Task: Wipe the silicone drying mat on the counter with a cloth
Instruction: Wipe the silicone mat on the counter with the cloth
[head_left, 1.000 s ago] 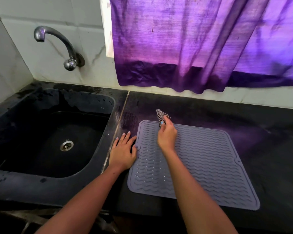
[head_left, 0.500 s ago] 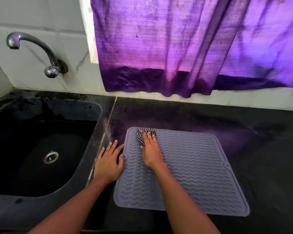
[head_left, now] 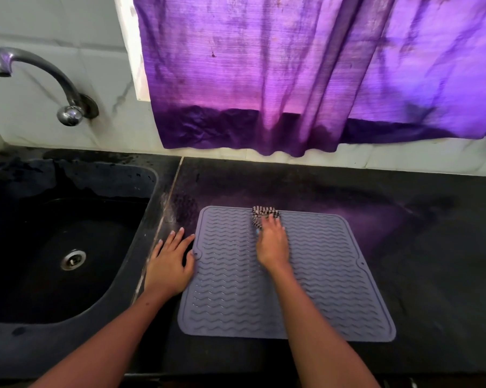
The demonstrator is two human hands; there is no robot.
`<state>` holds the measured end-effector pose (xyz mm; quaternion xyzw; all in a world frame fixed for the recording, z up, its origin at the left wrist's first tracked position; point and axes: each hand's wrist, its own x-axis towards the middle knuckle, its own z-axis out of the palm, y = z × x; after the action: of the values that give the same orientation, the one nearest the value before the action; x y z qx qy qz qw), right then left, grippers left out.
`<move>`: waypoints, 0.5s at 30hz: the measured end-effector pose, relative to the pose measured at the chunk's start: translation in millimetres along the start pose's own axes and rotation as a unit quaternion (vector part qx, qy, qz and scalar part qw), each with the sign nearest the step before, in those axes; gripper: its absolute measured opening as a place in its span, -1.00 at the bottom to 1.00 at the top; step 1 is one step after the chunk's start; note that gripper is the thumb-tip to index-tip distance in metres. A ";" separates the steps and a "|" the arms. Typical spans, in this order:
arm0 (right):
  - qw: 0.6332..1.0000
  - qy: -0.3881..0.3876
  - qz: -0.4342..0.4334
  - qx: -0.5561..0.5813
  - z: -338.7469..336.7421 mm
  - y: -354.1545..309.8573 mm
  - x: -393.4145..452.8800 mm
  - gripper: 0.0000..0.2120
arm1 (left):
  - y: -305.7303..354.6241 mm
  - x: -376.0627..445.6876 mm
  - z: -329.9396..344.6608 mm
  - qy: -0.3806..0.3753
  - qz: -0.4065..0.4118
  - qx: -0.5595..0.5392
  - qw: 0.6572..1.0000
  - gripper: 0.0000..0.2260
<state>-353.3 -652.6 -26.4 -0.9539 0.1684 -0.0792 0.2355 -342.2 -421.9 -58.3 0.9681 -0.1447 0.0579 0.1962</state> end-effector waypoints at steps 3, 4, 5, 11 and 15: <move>0.997 -0.056 -0.011 -0.061 6.6 7.2 -1.9 -0.45 | 0.7 0.4 0.3 -0.002 0.003 -0.001 1.000 -0.36; 0.996 -0.066 -0.012 -0.062 6.5 8.0 -1.2 -0.44 | 0.6 0.7 0.2 -0.002 0.003 -0.003 1.000 -0.36; 0.995 -0.075 -0.011 -0.062 5.7 7.9 -0.7 -0.43 | -0.3 0.5 -0.1 -0.003 0.004 -0.003 1.000 -0.36; 0.993 -0.104 -0.007 -0.057 1.7 8.7 2.4 -0.41 | -0.3 0.7 0.3 -0.007 0.005 0.009 1.000 -0.36; 0.998 -0.054 0.005 0.032 -6.5 9.2 7.1 -0.48 | -0.1 0.2 -2.2 -0.010 0.007 0.003 1.000 -0.35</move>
<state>-350.8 -665.6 -24.5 -0.9479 0.1577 -0.0317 0.2750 -342.0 -421.0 -56.3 0.9683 -0.1531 0.0502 0.1910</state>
